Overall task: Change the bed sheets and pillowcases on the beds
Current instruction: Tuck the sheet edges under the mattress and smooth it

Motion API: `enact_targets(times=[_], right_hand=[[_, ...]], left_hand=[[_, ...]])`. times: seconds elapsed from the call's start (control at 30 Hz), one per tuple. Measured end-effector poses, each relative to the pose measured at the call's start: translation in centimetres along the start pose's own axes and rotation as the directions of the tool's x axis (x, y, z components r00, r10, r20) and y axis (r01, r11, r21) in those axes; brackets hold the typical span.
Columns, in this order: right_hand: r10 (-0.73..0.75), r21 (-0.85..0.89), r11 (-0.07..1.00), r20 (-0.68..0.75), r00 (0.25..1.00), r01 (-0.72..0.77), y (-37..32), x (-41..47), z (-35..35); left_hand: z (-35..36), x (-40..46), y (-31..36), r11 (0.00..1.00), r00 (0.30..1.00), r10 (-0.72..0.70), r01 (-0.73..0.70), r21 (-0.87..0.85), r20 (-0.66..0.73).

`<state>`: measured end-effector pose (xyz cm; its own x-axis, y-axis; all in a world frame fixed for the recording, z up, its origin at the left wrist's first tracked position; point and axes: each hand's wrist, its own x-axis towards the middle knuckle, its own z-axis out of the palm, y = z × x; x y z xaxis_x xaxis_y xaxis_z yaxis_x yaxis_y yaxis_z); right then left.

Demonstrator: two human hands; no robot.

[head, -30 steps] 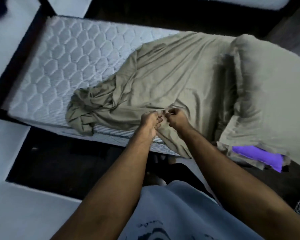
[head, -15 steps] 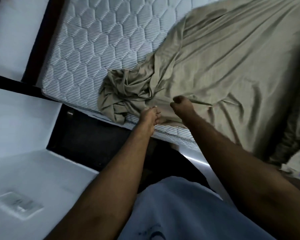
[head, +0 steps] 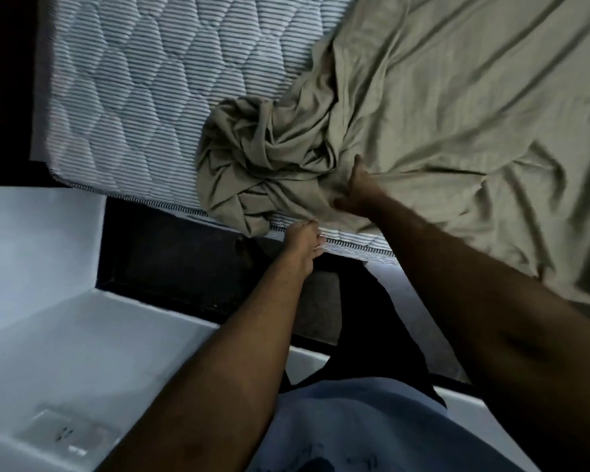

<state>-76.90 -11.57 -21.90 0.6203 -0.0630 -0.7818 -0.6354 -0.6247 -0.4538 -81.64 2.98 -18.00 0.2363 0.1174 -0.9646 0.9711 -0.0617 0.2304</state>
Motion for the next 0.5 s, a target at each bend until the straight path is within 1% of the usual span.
enact_targets(times=[0.03,0.1,0.17,0.23,0.3,0.4,0.43,0.5], right_hand=[[0.029,-0.099,0.995,-0.006,1.0,-0.03,-0.1,-0.2,0.7],[0.07,-0.214,0.974,-0.037,0.997,-0.076,-1.1,-0.7,2.4],[0.091,-0.304,0.948,-0.034,0.995,-0.097,-2.7,-1.8,4.5],[0.097,-0.359,0.927,-0.058,0.994,-0.111,-3.9,-2.8,6.2],[0.062,-0.394,0.915,-0.092,0.994,-0.093,-4.1,-2.1,7.2],[0.04,-0.488,0.872,-0.029,0.999,-0.049,-2.9,-0.4,8.3],[0.044,-0.516,0.855,-0.038,0.998,-0.057,-2.7,0.0,8.7],[-0.021,-0.574,0.816,-0.144,0.989,-0.066,-2.5,0.6,9.3]], left_hand=[[-0.6,0.5,0.0,1.0,1.0,-0.016,0.016,0.007,0.01],[-1.6,1.2,0.3,0.998,0.998,-0.059,0.059,-0.002,0.031],[-2.8,1.5,0.7,0.994,0.993,-0.106,0.107,-0.031,0.05],[-3.8,1.3,1.1,0.992,0.991,-0.112,0.116,-0.046,0.072],[-4.7,1.8,1.9,0.994,0.991,-0.083,0.089,-0.061,0.101],[-5.9,3.1,3.1,0.995,0.995,-0.058,0.064,-0.072,0.084],[-6.3,3.8,3.2,0.995,0.996,-0.053,0.059,-0.078,0.075],[-6.9,5.2,3.2,0.994,0.995,-0.062,0.069,-0.081,0.081]])
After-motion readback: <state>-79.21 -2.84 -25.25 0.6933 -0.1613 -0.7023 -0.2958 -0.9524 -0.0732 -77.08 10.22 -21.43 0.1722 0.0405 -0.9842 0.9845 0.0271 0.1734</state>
